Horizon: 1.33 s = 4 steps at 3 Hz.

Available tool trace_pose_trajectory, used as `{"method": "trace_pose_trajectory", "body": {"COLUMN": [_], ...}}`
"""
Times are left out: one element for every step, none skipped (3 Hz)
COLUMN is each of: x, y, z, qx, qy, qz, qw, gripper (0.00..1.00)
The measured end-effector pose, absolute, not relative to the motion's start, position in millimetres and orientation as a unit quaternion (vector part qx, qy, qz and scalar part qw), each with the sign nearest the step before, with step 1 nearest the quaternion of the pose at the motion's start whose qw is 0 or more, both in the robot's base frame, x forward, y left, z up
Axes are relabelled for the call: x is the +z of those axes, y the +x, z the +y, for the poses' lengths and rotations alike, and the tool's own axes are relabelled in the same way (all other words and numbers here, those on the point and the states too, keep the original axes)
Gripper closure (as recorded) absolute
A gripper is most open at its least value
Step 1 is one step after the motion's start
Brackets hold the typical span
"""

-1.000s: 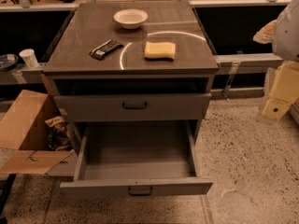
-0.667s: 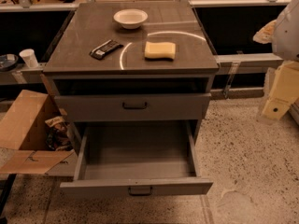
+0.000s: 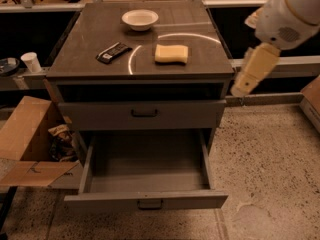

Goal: Place sponge into middle drawer

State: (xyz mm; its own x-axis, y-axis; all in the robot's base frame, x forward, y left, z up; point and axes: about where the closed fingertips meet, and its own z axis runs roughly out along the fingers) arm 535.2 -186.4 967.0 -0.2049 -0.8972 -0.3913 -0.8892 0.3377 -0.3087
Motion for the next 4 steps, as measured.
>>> {"method": "trace_pose_trajectory", "body": {"x": [944.5, 938.9, 927.3, 913.3], "y": [595.1, 599.9, 631.2, 682.8], "z": [-164.8, -163.4, -160.0, -151.5], "qx": [0.041, 0.043, 0.066, 0.104], "qy": [-0.550, -0.550, -0.528, -0.491], "qz": [0.773, 0.774, 0.777, 0.780], "qw": [0.312, 0.309, 0.335, 0.374], "gripper": [0.00, 0.00, 0.00, 0.00]}}
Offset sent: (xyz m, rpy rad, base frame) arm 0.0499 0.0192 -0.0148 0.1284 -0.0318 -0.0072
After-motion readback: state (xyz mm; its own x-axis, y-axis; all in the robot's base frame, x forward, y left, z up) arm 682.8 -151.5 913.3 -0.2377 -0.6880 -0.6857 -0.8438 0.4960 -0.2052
